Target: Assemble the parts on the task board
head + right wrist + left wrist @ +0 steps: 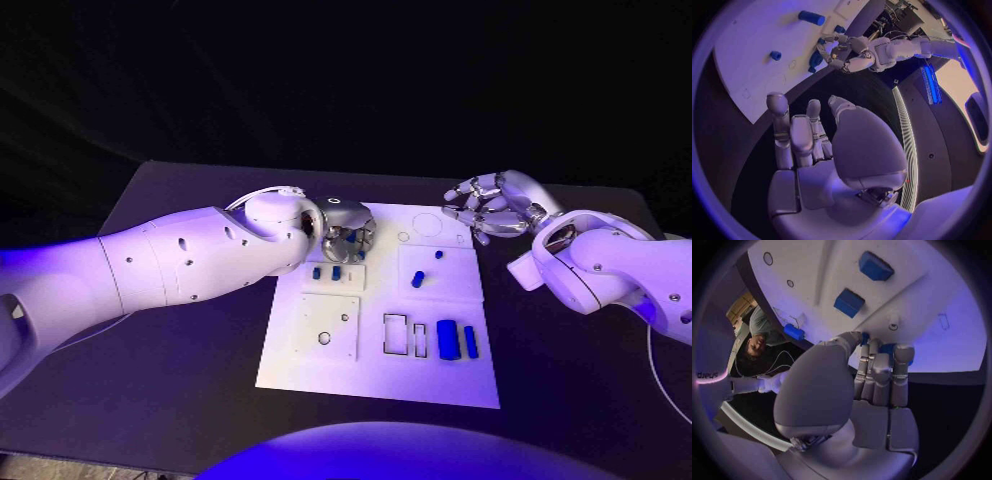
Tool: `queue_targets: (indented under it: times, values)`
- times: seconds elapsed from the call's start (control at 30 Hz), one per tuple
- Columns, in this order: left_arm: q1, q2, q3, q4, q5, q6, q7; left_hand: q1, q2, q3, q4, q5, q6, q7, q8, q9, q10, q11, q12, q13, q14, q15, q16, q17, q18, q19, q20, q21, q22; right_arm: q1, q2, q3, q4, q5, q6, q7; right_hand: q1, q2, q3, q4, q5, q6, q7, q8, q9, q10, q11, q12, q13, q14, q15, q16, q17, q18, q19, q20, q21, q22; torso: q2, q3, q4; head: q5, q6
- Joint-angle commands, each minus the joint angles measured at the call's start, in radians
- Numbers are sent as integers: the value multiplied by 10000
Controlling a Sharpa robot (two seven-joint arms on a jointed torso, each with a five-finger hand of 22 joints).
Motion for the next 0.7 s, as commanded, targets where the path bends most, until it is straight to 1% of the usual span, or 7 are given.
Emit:
queue_targets:
  times: [0.03,0.13,0.3,0.43,0.5,0.57,0.7]
  values:
    - [-27,40,-19,-55,66,376,-121,124,53,98,-46,-50,138,-7,-60,-10,119,-9,69,-4,106,1,81,41,-192,71,-1,91,79,-6,-2,1,24,-114,84,76,-27,-65,71,-3,37,76,31,36,10,-281,-45,-65,-11,-55,21,-48,-8,66,-55,-18,-33,-9,1,-7,-6,-13,-6]
    - [-33,56,-19,-88,66,404,-142,207,132,167,-126,-60,249,-36,-54,-4,203,-44,113,21,164,-25,186,128,-223,174,-14,258,272,-6,-6,1,28,-114,85,76,-27,-65,71,-3,37,76,31,36,10,-281,-45,-65,-11,-55,21,-48,-8,66,-55,-18,-33,-9,-1,-7,-7,-15,-14]
    - [-48,71,-20,-131,65,258,-119,478,425,508,-492,-170,724,-142,-52,60,602,-187,159,99,729,-156,661,903,-375,724,-118,942,1071,-6,-9,1,29,-117,130,51,-27,-64,79,-4,44,70,31,47,13,-270,-45,-72,-33,-65,20,-63,-22,68,-61,-18,-50,-15,-1,-6,-2,-30,-21]
    - [-53,70,-20,-144,69,105,-83,463,448,631,-615,-211,869,-170,-127,87,751,-224,53,97,824,-193,698,950,-414,846,-152,1111,1266,-6,-2,1,26,-121,139,41,-27,-64,79,-4,44,70,31,47,13,-270,-45,-72,-33,-65,20,-63,-22,68,-61,-18,-50,-15,-4,-3,2,-36,-24]
    - [-55,54,-20,-139,91,7,-66,429,430,660,-645,-226,892,-169,-172,91,781,-225,-6,89,849,-198,702,942,-429,894,-160,1171,1339,-6,6,1,25,-121,131,38,-27,-64,79,-4,44,70,31,47,13,-270,-45,-72,-33,-65,20,-63,-22,68,-61,-18,-50,-15,-5,-3,3,-121,-24]
    - [-55,30,-20,-127,123,-76,-40,320,375,668,-662,-246,916,-161,-253,97,823,-218,-114,72,892,-198,713,944,-461,990,-164,1279,1480,-6,13,1,24,-113,127,35,-27,-64,79,-4,44,70,31,47,13,-270,-45,-72,-33,-65,20,-63,-22,68,-61,-18,-50,-15,-8,1,-1,-36,-31]
    - [-57,-11,-20,-100,187,-213,25,291,379,691,-673,-244,939,-162,-284,102,850,-218,-165,63,909,-200,715,942,-468,1014,-164,1308,1515,-6,23,1,7,-103,131,19,-27,-64,79,-4,44,70,31,47,13,-270,-45,-72,-33,-65,20,-63,-22,68,-61,-18,-50,-15,-8,-2,15,-43,-3]
